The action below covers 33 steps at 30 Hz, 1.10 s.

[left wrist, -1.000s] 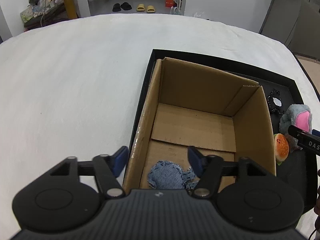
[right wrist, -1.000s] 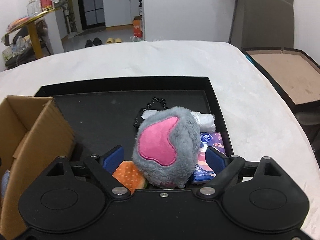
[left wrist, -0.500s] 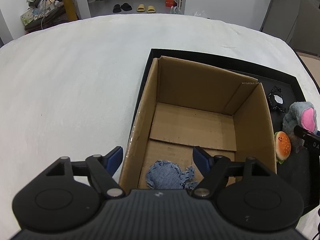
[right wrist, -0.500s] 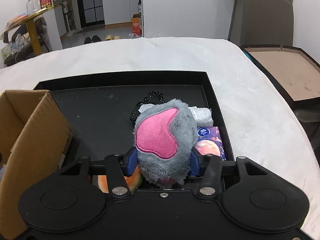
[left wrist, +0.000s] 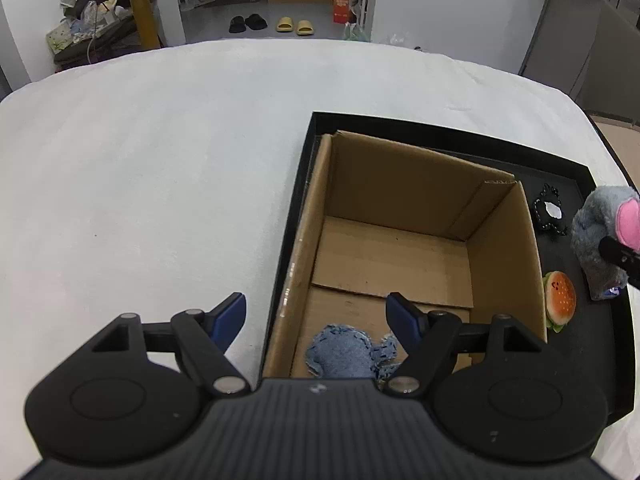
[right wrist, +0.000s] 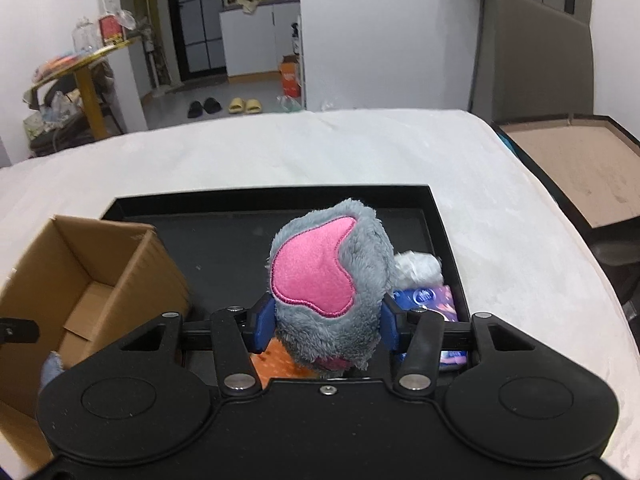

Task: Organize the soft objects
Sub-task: 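Lift the grey plush with the right gripper and carry it over the box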

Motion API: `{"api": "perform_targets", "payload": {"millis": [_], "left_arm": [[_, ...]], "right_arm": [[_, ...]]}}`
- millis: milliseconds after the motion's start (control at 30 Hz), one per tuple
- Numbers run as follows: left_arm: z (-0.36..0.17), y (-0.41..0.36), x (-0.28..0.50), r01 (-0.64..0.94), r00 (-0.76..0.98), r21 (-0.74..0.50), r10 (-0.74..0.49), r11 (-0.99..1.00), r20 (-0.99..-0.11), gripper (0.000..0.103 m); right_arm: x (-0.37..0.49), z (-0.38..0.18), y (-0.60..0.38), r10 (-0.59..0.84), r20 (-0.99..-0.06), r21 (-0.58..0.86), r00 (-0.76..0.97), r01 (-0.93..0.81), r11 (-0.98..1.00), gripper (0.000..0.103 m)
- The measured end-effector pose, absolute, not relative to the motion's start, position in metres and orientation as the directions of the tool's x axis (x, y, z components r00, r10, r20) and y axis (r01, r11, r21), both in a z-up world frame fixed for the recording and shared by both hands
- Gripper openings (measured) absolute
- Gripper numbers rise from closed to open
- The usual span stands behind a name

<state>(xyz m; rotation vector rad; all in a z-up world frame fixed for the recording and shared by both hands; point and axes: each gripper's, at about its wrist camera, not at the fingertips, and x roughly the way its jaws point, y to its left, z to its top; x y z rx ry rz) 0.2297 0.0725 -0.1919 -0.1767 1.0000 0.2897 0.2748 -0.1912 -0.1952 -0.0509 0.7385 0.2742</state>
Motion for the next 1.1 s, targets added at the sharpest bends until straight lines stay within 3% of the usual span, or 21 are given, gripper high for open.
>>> {"api": "perform_targets", "payload": {"millis": [767, 967, 1100], "left_arm": [[-0.182, 0.092, 0.216, -0.354, 0.560, -0.090, 0.134, 0.931, -0.817, 0.074], [-0.189, 0.095, 0.216, -0.340, 0.560, -0.141, 0.080, 0.930, -0.825, 0.067], [-0.192, 0.096, 0.218, -0.320, 0.564, -0.156, 0.056, 0.934, -0.824, 0.053]], "right_arm": [[0.263, -0.161, -0.148, 0.372, -0.593, 0.098, 0.714, -0.395, 0.914, 0.050], [0.261, -0.159, -0.132, 0.399, -0.599, 0.100, 0.694, -0.430, 0.897, 0.050], [0.260, -0.160, -0.122, 0.418, -0.608, 0.104, 0.675, -0.455, 0.885, 0.050]]}}
